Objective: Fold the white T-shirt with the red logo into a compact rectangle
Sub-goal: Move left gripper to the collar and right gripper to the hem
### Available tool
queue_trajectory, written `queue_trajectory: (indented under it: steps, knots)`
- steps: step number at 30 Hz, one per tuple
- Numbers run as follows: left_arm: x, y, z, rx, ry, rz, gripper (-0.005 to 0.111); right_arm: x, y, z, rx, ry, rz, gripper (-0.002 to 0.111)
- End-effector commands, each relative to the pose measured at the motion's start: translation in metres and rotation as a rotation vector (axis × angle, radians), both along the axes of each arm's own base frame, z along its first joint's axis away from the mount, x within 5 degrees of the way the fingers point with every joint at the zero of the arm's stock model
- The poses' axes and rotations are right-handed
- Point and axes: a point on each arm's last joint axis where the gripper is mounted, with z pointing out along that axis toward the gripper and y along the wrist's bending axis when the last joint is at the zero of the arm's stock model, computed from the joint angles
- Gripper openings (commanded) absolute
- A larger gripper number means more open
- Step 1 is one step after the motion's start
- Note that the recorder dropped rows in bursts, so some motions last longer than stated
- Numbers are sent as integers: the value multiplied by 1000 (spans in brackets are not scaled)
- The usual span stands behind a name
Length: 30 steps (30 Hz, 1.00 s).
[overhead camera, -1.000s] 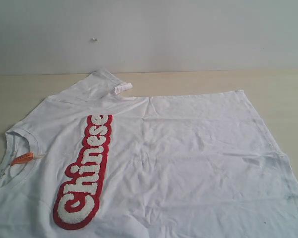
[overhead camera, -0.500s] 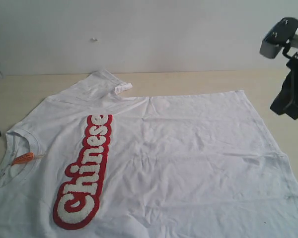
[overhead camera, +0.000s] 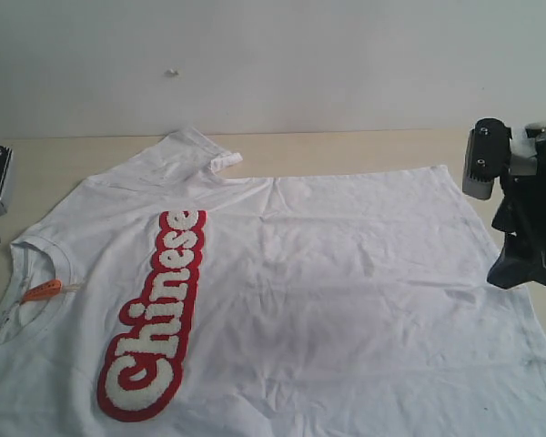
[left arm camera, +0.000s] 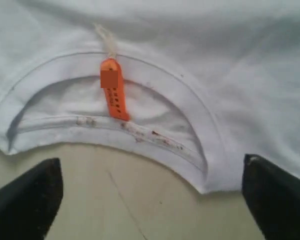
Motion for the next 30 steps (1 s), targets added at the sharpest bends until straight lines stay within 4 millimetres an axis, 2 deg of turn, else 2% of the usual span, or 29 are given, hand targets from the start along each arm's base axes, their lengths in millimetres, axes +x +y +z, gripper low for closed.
queue_trajectory:
  steps: [1, 6, 8, 12, 23, 25, 26, 28, 30]
  knots:
    - [8, -5, 2, -52, -87, 61, 105, 3, 2, -1, 46, -29, -35, 76]
    - [18, -3, 6, -20, -214, 46, 105, 15, 2, 3, 65, -165, -104, 76]
    - [18, -4, 7, -41, -209, 73, 105, 22, -1, 6, 48, -242, -142, 76]
    - [16, -6, 6, -76, -186, 90, 105, 22, -1, 6, 67, -227, -199, 76]
    - [2, -4, 2, 16, -45, -73, 105, 17, -6, 2, -30, -186, -94, 77]
    - [-1, -5, -2, 53, 1, -114, 105, 17, -6, 2, -32, -187, -85, 85]
    - [-2, -7, -8, 71, 39, -140, 105, 17, -6, 2, -33, -189, -85, 94]
    - [-1, -9, -19, 95, 82, -159, 105, 17, -6, 2, -32, -186, -85, 105]
    - [1, -9, -30, 104, 117, -167, 105, 14, -4, 1, -40, -158, 0, 105]
